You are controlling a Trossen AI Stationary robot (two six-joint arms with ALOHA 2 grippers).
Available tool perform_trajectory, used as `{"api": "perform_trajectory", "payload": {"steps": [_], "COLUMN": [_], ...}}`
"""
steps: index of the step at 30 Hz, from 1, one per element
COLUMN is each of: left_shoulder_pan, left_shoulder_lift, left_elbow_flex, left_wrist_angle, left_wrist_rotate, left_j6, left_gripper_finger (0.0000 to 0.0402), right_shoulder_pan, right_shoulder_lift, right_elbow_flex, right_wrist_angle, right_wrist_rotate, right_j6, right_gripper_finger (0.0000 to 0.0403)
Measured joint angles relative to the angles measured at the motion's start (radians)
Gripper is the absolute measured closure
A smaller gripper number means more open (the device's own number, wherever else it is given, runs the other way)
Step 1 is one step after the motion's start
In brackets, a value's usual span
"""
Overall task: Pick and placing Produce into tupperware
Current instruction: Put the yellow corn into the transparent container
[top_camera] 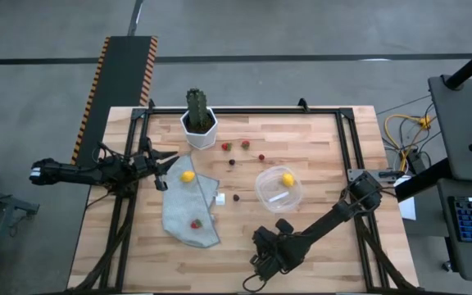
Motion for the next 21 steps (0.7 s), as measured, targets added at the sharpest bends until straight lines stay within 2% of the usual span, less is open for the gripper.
{"api": "perform_trajectory", "payload": {"steps": [13,21], "left_shoulder_pan": [0.0,0.0], "left_shoulder_lift": [0.008,0.012], "left_elbow_flex": [0.0,0.0], "left_wrist_angle": [-0.001,-0.001], "left_wrist_rotate": [0.0,0.0], "left_j6": [0.0,-0.023], "left_gripper_finger": [0.0345,0.0345], "right_shoulder_pan": [-0.019,-0.047], "right_shoulder_lift": [-0.021,-0.026], "right_elbow_flex": [0.103,0.2], "right_wrist_angle": [-0.031,-0.264], "right_wrist_rotate": [0.035,0.118], "right_j6": [-0.116,-0.161], "right_gripper_finger": [0.0394,0.0394]}}
